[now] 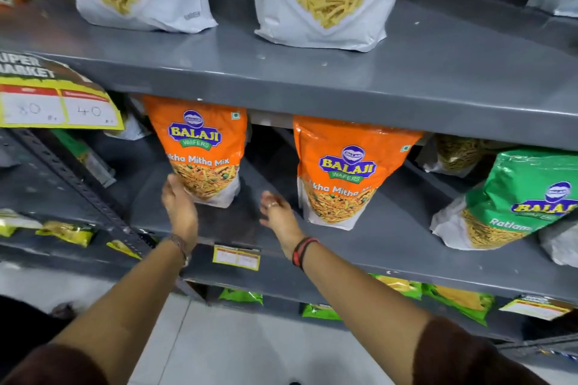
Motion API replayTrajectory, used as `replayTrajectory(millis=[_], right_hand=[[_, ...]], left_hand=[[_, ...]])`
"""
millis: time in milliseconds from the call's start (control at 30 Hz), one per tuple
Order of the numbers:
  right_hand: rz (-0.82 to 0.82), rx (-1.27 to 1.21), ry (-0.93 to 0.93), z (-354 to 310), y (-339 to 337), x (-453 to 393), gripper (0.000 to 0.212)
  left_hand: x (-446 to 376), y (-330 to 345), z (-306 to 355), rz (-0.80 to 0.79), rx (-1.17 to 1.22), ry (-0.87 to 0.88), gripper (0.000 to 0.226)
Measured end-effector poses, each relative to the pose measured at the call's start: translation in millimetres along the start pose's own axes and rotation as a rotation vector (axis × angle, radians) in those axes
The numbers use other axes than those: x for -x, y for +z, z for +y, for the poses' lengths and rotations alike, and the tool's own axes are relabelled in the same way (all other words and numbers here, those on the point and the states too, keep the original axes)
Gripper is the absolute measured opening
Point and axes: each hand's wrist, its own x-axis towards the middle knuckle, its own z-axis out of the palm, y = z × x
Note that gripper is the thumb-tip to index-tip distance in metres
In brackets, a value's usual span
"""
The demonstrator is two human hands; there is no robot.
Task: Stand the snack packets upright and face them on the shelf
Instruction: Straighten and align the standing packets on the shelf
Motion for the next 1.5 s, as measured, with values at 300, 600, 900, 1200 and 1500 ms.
replayTrajectory(millis=[300, 600, 900, 1200, 1500], right_hand=[[-0.108, -0.078, -0.052, -22, 67, -40, 0.055], [-0.082, -0.002, -0.023, -14, 67, -44, 0.062], [-0.086, 0.094, -0.05, -2, 45, -41, 0.061], [-0.041, 0.23, -0.234, 53, -91, 0, 0.026], [0.194, 0.251, -0.33, 78, -271, 59, 0.027]], left_hand=[[-28, -14, 26, -0.39, 0.002, -0.093, 0.081], [-24, -20, 21, -0.358, 0.068, -0.11, 0.081], [-17, -21, 12, -0.082, -0.071, -0.063, 0.068], [42, -5, -53, -0.031, -0.052, -0.042, 0.03], [189, 112, -85, -0.201, 0.094, -0.029, 0.022]])
